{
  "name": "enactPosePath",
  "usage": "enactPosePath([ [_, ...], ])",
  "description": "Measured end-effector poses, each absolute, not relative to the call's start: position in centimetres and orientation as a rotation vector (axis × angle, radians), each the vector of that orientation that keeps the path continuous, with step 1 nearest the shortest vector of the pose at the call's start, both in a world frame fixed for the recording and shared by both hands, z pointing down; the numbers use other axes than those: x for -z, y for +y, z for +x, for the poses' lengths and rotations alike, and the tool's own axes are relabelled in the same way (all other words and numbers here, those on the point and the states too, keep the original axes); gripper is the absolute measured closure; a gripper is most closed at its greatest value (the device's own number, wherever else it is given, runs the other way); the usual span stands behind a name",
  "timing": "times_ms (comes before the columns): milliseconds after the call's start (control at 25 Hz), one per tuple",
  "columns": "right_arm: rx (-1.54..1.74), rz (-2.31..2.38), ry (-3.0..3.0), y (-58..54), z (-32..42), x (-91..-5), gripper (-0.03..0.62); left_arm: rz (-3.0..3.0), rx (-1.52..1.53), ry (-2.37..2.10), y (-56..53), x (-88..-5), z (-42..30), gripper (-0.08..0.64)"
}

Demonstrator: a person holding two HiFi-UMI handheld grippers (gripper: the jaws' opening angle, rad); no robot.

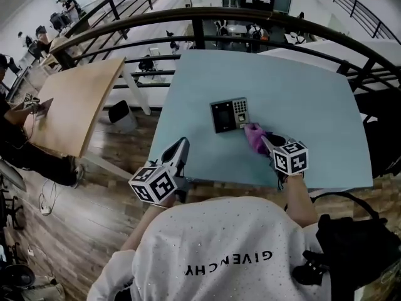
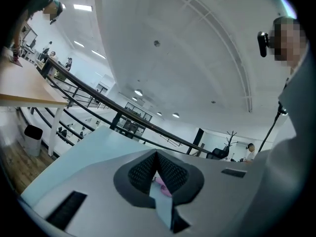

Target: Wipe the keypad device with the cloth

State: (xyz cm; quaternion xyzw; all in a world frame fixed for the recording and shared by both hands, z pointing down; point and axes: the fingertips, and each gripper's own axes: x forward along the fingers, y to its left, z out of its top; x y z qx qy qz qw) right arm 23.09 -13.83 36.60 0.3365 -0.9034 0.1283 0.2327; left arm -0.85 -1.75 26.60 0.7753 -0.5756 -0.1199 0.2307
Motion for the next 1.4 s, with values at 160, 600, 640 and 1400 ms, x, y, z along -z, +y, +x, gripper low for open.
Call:
enactPosePath([
  [160,-0.296,1.023,-2.746,-9.8,21.6,-29.8,0.541,2.151,0.336,-1.547,1.9,-26.7,-2.1,0.56],
  [600,-0.353,1.228,-2.902,4.2,18.7,-23.0,0.544,2.177,0.363,-1.412,11.3,-27.7,-4.4,0.56],
  [640,-0.367,1.259,-2.887,5.4,19.1,-23.2,0.545,2.184,0.36,-1.391,12.1,-27.9,-4.3,0.56],
  [1400,-0.464,1.483,-2.595,13.1,22.7,-28.7,0.546,2.174,0.324,-1.298,16.8,-30.3,-5.3,0.56],
])
